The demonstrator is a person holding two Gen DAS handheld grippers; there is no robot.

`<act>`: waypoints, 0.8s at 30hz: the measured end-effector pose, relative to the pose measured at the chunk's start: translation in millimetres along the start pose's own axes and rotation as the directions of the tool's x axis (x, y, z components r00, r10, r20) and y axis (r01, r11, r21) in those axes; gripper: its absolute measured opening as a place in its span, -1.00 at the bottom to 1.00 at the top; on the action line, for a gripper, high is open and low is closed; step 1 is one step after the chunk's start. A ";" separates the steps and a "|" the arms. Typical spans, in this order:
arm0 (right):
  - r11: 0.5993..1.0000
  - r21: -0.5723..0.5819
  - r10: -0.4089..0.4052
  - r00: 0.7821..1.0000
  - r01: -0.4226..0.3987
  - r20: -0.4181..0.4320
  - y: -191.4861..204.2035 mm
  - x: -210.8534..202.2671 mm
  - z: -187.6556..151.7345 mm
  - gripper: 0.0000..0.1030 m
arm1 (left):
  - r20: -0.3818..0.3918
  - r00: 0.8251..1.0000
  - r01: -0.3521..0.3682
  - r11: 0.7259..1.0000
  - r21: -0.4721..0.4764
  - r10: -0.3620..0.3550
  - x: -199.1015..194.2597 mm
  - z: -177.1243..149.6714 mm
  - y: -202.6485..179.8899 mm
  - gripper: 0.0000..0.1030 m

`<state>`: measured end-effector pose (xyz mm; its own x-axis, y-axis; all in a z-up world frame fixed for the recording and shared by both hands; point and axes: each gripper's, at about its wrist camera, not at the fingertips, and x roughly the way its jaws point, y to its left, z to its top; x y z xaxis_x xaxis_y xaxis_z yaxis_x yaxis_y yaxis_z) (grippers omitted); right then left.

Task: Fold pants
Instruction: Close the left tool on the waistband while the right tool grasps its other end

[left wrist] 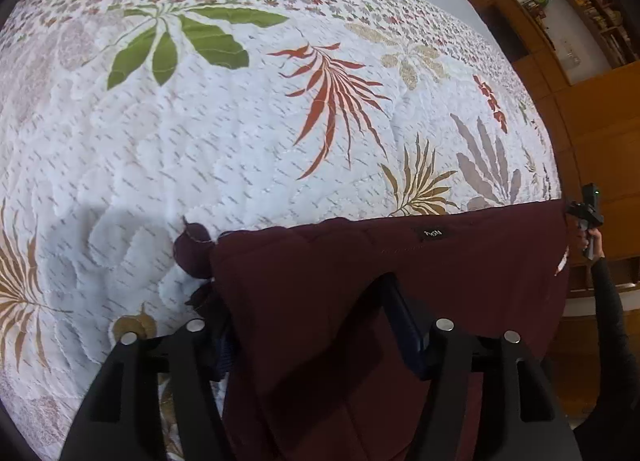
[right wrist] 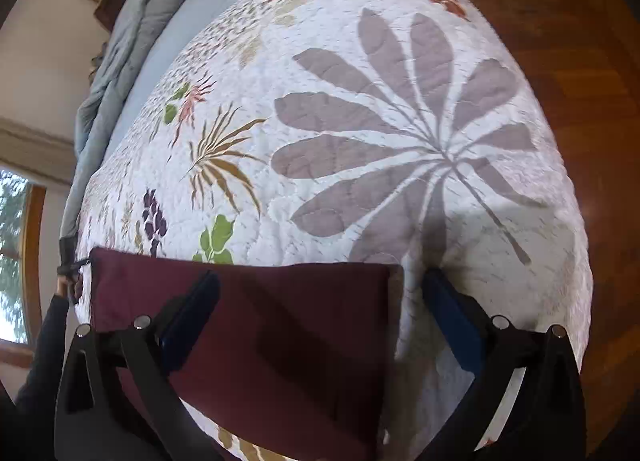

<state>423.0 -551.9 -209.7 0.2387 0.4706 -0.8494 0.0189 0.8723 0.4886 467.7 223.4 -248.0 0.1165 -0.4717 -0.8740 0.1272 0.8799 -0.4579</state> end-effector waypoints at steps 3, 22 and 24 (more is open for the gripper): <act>0.999 -0.015 0.033 0.999 -0.032 0.005 -2.5 0.2 -0.2 0.38 | 0.030 1.000 -0.006 0.999 -0.041 0.007 -4.7 -1.9 3.8 -0.08; 0.997 -0.062 -0.046 0.990 0.055 0.134 39.5 -62.0 -21.5 -0.58 | 0.238 0.971 -0.039 0.998 0.059 0.024 -80.4 -31.8 -40.3 -0.69; 0.996 -0.065 -0.056 0.986 0.067 0.158 48.8 -69.1 -25.1 -0.58 | 0.258 0.966 -0.032 0.997 0.070 0.013 -90.3 -37.9 -47.5 -0.69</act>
<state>383.0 -538.5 -132.2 0.3879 0.3936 -0.8334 -0.0280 0.9088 0.4162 413.8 226.4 -153.5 0.3681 -0.4591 -0.8085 0.1918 0.8884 -0.4172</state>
